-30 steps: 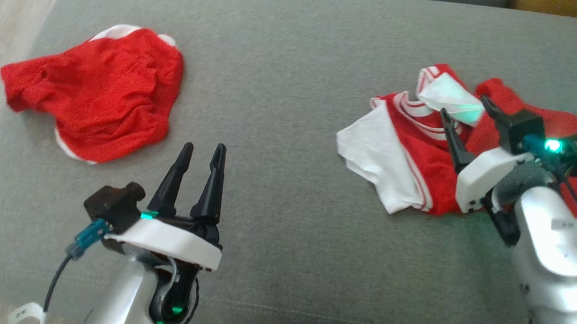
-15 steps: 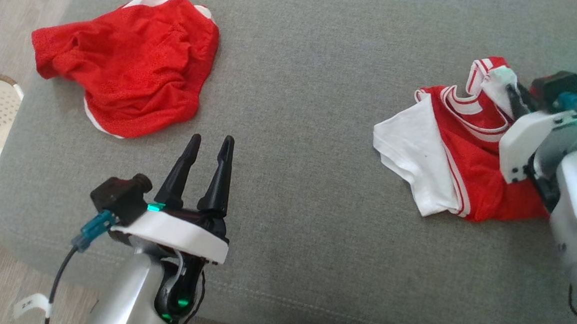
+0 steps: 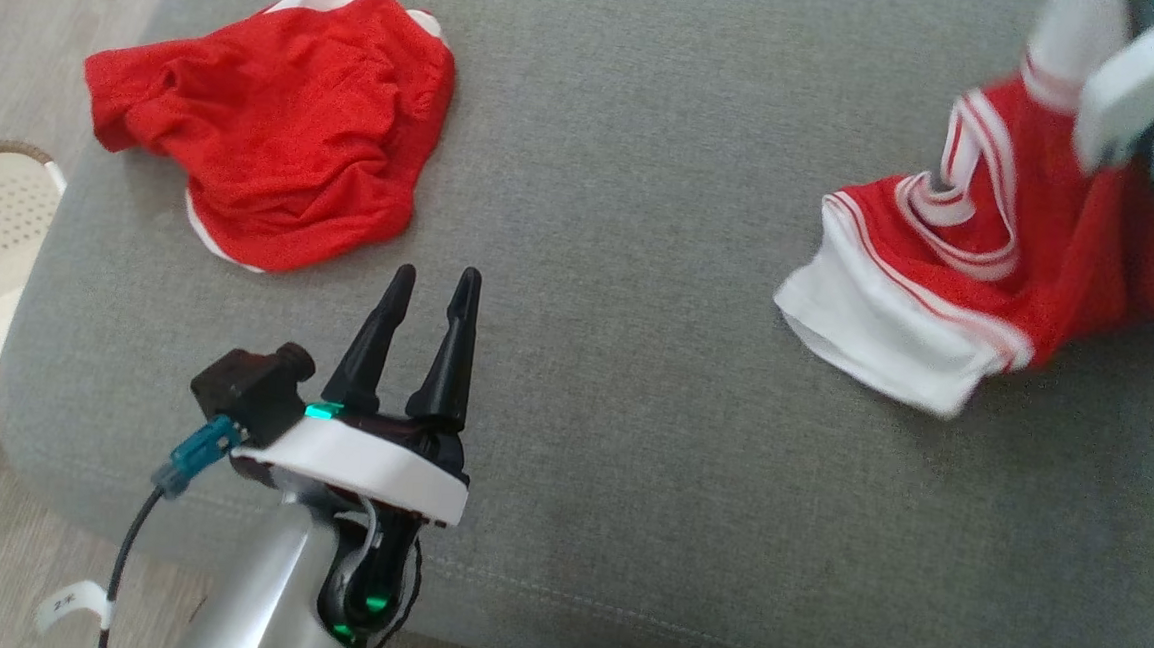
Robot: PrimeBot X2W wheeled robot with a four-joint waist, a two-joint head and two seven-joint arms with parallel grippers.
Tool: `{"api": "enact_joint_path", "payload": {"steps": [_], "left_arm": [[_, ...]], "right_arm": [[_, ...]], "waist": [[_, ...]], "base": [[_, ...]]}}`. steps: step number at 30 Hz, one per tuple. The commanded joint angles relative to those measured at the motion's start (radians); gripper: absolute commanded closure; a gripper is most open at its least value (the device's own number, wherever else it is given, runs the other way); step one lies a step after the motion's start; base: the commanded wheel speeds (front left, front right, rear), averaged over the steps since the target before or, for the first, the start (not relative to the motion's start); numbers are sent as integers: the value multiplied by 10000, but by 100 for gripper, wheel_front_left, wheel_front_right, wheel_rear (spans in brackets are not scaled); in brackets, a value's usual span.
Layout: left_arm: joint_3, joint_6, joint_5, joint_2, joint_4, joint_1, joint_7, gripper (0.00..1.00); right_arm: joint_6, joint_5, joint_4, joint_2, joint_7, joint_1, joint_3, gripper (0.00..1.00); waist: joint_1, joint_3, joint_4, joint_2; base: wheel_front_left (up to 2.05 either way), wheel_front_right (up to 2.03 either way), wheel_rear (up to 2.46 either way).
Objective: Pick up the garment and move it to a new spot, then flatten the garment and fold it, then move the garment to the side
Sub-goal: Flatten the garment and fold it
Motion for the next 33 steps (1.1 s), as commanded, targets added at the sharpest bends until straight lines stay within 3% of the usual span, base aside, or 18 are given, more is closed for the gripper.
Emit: {"api": "enact_joint_path", "payload": {"steps": [1,5,11,12,13,23,29,33], "left_arm": [[280,55,-81,76,-338,-390,-78,0],[204,70,-169,76,-345,-349,-78,0],[135,128,-264,76,-369,-316,-78,0],[137,131,-263,76,-372,-313,-78,0],[142,132,-252,76,-370,-311,-78,0],[413,94,49,76,-245,-193,-78,0],[450,96,-15,76,-294,-38,-78,0],[382,105,-67,76,-340,66,-78,0]], "right_arm": [[-7,-161,-456,141,-266,-766,-82,100],[-7,-503,-52,302,-171,-1312,-249,100],[-7,-805,1262,333,158,-883,-348,100],[-7,-850,1395,347,63,-775,-413,83],[-7,-778,1540,442,-50,-664,-515,0],[-7,-382,2143,869,-1283,168,-1101,0],[-7,73,1738,1067,-1672,1031,-1654,0],[-7,675,832,1408,-1792,2153,-2183,0]], "waist": [[-1,-7,94,0],[-1,-23,286,0],[-1,29,546,0],[-1,48,558,0],[-1,61,562,0],[-1,-485,-62,0],[-1,-955,-644,0],[-1,-1299,-1129,0]], "base": [[0,0,0],[0,0,0],[0,0,0],[0,0,0],[0,0,0],[0,0,0],[0,0,0],[0,0,0]]}}
